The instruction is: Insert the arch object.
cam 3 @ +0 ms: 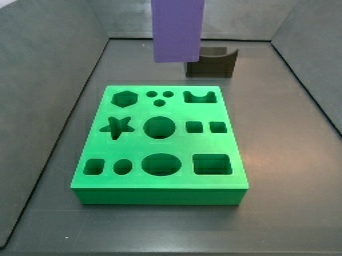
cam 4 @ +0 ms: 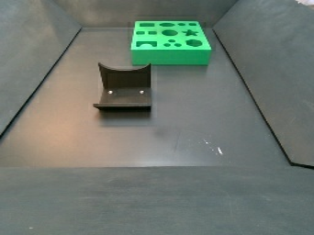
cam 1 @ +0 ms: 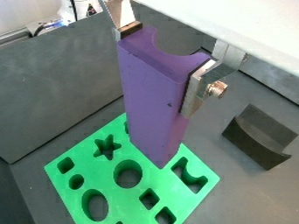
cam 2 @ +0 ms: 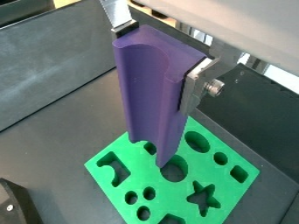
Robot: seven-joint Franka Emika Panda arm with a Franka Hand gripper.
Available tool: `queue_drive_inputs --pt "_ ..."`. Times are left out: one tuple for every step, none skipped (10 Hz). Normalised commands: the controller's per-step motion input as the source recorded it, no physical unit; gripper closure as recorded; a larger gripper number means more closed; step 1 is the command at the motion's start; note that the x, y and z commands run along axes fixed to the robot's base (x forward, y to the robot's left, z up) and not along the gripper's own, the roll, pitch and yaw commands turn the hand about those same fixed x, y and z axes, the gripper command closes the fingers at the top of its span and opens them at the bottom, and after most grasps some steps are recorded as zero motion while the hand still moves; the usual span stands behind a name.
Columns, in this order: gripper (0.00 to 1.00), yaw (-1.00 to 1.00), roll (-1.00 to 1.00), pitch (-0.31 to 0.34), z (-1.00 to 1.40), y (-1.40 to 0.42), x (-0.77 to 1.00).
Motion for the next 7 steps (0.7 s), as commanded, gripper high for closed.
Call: queue_drive_inputs --pt "1.00 0.00 -0.01 0.000 0.00 0.04 0.00" --pt "1.00 0.00 0.00 0.000 -0.02 0.01 0.00" --pt "1.00 0.00 0.07 -0.027 -0.32 0.10 0.00" --pt "1.00 0.00 0.07 -0.064 -0.39 0.13 0.00" --pt "1.00 0.00 0.06 -0.074 -0.37 0.14 0.00" --pt "1.00 0.00 0.02 -0.080 -0.35 0.13 0.00" --pt "1.00 0.00 0.04 -0.066 -0.41 0.15 0.03"
